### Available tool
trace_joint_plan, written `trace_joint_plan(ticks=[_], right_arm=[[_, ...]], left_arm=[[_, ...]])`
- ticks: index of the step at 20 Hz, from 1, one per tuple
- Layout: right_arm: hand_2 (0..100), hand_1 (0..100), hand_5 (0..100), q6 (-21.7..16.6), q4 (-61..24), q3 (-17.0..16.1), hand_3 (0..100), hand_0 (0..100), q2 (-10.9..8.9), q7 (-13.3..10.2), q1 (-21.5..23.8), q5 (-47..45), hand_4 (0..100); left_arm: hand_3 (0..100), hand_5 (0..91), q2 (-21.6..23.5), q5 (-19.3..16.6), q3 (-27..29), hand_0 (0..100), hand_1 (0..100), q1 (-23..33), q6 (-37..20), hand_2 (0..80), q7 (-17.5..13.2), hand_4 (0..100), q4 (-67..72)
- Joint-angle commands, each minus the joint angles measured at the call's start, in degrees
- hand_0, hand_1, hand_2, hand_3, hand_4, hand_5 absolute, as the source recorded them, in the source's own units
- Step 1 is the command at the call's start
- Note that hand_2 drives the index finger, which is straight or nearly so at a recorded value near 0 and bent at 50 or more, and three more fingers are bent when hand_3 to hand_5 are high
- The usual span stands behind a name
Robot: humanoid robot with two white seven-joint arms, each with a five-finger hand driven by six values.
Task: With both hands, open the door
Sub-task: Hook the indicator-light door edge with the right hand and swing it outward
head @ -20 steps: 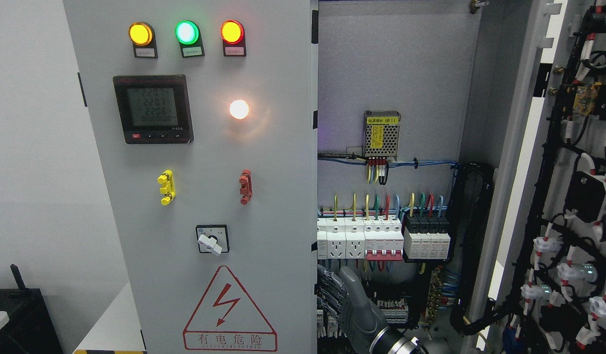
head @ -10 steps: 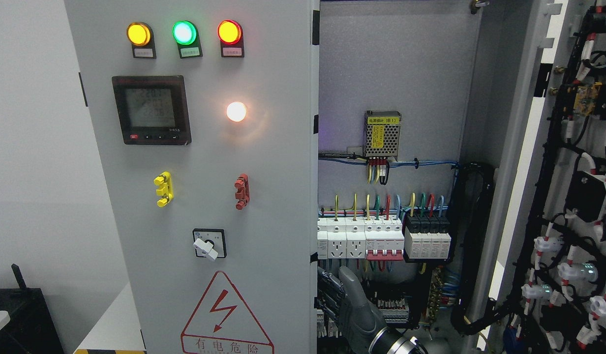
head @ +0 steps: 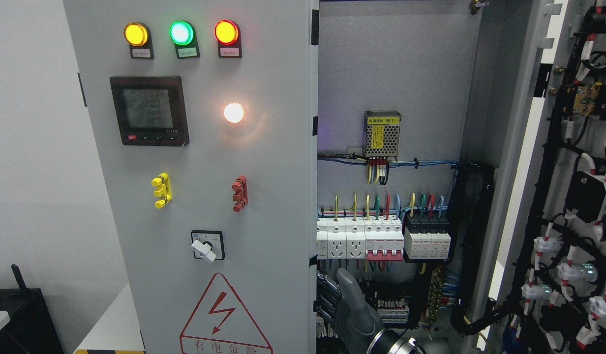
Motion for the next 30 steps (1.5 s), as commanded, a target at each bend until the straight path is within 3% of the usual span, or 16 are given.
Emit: trace_joint_plan(ticks=[1, 7, 9, 21, 30], right_arm=[[0, 0, 0, -0.1, -1.5, 0.5, 0, 0, 0.07, 1.2, 0.1, -1.6, 0], [0, 0, 0, -0.1, -2.0, 0.6, 0, 0, 0.07, 1.8, 0.6, -2.4, 0], [0, 0, 0, -0.1, -2.2, 0.6, 0, 0, 0.16, 3.3, 0.6, -2.3, 0], [0, 0, 0, 0.0, -4.7, 2.4, 0, 0, 0.42, 5.6, 1.9, -2.4, 0], [0, 0, 0, 0.0, -7.2, 3.2, 0, 0, 0.86, 8.6, 2.7, -2.4, 0]], left_arm=[[0, 0.0, 0.0, 0.0, 0.0, 0, 0, 0.0, 0.0, 0.0, 0.0, 4, 0.4], [0, 0.0, 0.0, 0.0, 0.0, 0, 0, 0.0, 0.0, 0.0, 0.0, 4, 0.4], [0, 0.0, 0.0, -0.1, 0.0, 0, 0, 0.0, 0.0, 0.0, 0.0, 4, 0.4], [0, 0.0, 0.0, 0.0, 0.0, 0, 0, 0.0, 0.0, 0.0, 0.0, 4, 0.4], [0, 0.0, 0.0, -0.1, 0.0, 0, 0, 0.0, 0.0, 0.0, 0.0, 4, 0.4]])
